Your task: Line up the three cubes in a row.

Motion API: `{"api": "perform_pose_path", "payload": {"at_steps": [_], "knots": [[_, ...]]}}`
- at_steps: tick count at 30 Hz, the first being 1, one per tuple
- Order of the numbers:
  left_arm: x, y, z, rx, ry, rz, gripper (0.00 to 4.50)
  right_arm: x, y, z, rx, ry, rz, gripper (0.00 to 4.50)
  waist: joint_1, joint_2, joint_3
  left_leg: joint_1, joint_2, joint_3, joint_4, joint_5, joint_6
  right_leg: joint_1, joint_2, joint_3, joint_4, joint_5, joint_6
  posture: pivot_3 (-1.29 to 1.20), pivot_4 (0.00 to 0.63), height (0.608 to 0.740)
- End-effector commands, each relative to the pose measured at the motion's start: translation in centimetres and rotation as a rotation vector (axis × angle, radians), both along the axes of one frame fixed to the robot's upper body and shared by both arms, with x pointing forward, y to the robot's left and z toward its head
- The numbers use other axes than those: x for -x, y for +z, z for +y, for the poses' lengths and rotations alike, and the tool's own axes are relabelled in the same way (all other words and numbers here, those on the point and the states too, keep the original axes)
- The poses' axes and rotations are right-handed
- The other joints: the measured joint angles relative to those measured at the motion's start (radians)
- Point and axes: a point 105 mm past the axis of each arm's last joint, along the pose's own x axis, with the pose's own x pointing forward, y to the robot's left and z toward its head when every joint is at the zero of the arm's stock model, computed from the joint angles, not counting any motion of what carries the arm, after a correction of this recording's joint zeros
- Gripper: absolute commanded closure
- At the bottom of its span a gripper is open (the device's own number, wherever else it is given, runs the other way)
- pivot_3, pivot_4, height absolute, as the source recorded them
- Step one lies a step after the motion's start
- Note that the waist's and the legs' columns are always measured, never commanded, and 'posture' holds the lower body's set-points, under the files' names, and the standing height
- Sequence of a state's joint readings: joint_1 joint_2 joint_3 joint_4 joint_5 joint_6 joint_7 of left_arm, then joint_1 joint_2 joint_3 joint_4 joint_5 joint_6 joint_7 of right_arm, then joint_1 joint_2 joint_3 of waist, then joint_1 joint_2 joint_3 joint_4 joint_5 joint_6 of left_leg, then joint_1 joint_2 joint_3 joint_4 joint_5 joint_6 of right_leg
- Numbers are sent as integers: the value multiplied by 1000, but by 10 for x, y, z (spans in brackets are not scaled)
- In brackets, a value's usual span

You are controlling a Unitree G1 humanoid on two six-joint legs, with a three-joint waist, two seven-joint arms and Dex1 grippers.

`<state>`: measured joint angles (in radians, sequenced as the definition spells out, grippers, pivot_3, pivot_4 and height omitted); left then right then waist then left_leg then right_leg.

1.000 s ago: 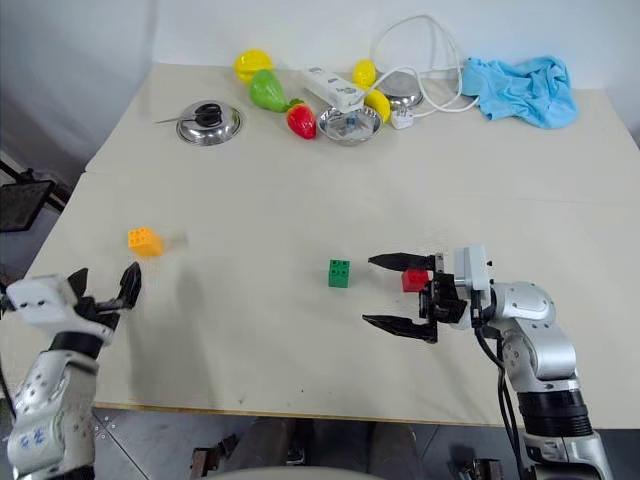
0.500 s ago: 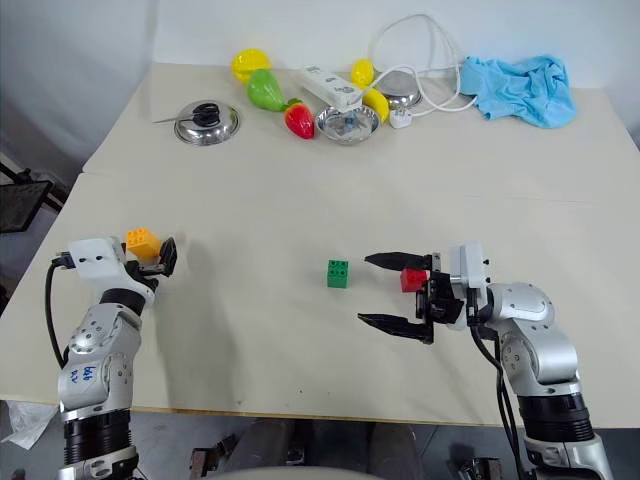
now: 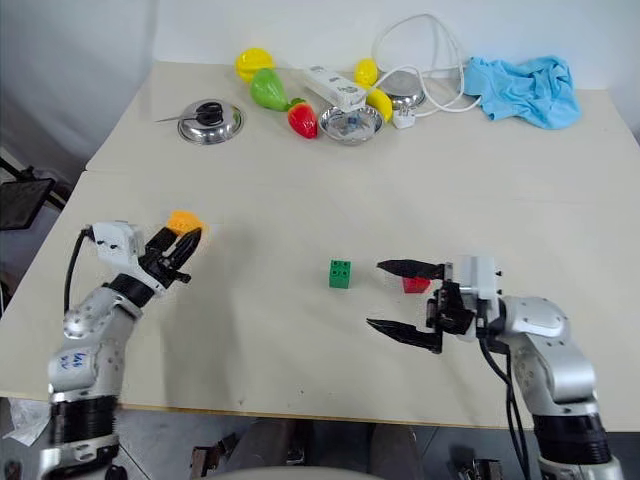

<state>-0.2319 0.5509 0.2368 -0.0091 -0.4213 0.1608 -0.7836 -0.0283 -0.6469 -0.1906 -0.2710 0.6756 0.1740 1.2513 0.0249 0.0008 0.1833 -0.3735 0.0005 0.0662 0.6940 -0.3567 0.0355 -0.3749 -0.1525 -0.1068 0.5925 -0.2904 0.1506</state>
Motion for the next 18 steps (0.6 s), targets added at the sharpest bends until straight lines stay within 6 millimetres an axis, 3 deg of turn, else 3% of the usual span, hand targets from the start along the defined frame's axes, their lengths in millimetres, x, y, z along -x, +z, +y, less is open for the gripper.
{"api": "perform_pose_path", "payload": {"at_steps": [1, 4, 9, 18], "knots": [[13, -10, -22, -236, -451, 20, 3014, 15, 9, -21, 22, -73, -25, 0, 5, 0, 0, 0, 0, 0, 0, 0, 0, 0, 0, 0, 0, 0, 0, 0, 150, 740], [2, -16, -21, -335, -566, 48, 3014, 22, 7, -29, 38, -111, -12, 0, 1, 1, 0, 0, -3, 3, 0, 0, 0, 0, 3, 0, -1, 0, 0, 0, 150, 740], [-21, -23, -41, -426, -717, 77, 3014, 31, 6, -36, 49, -163, 4, 0, -3, 0, 0, 0, -2, 6, 1, 0, 0, 0, 3, 0, 0, 0, 1, 0, 150, 740], [-35, -34, -49, -473, -743, 95, 3014, 39, 5, -37, 52, -190, 16, 0, -1, -2, 1, 0, -2, 13, 2, 0, 1, -1, 3, 0, 0, 0, 1, 0, 150, 740]]}}
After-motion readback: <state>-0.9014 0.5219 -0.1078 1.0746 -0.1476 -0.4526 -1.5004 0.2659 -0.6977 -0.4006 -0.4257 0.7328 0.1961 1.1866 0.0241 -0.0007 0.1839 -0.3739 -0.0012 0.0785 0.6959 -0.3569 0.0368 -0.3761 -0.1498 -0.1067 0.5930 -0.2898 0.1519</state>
